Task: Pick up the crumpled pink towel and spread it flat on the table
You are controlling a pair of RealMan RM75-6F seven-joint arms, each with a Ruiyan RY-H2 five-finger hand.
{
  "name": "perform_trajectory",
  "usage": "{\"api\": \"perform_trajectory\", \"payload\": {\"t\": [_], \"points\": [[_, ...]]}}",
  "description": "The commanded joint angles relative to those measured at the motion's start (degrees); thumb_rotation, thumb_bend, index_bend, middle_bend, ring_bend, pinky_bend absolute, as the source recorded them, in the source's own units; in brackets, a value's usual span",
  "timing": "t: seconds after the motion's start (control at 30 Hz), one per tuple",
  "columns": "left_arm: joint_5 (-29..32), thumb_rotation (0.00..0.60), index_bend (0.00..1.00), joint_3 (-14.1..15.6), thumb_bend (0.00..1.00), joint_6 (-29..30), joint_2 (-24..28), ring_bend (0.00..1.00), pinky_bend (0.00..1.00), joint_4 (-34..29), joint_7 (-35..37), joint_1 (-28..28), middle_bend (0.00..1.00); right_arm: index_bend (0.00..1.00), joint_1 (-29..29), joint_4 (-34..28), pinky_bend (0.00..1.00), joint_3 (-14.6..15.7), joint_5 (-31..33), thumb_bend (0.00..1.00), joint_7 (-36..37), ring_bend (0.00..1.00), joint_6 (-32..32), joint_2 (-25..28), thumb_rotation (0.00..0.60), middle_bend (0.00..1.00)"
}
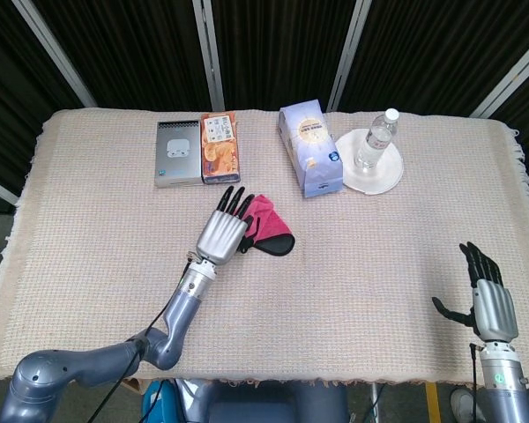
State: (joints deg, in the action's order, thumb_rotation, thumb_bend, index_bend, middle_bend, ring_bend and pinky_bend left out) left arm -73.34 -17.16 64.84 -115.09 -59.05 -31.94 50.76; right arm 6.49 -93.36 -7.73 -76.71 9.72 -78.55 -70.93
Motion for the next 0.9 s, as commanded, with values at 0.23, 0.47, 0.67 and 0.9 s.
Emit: {"api": "perform_trajectory", "payload": {"t": [0.23,0.47,0.67,0.9], "points": [[-0.16,0.600,0.59,0.29,0.44,0.34,0.64,0.00,0.00,-0.14,0.54,-0.15,0.13,0.00,0.13,-0.02,0.00,-0.06,0.16,0.22,-0.23,0.00,0.27,-0.02,0.600,0.00],[-0.33,0.600,0.59,0.10,0.45,0.76,2.03,0.00,0.00,-1.48,0.59,-0.18,0.13,0.00,0.17,0.04,0.00,0.04,0.13,0.22,-0.29,0.00,0.40,-0.13,0.600,0.00],[-0.19,0.600,0.60,-0.34,0.46,0.92,3.34,0.00,0.00,-3.65,0.76,-0.18,0.13,0.00,0.32,0.00,0.00,0.20,0.18,0.22,-0.50,0.00,0.82,-0.24,0.600,0.00],[0.72,0.600,0.60,-4.01,0.46,0.31,6.94,0.00,0.00,-12.10,0.80,1.35,0.13,0.00,1.04,-0.45,0.00,0.18,0.11,0.22,-1.10,0.00,1.78,-0.50,0.600,0.00]]}}
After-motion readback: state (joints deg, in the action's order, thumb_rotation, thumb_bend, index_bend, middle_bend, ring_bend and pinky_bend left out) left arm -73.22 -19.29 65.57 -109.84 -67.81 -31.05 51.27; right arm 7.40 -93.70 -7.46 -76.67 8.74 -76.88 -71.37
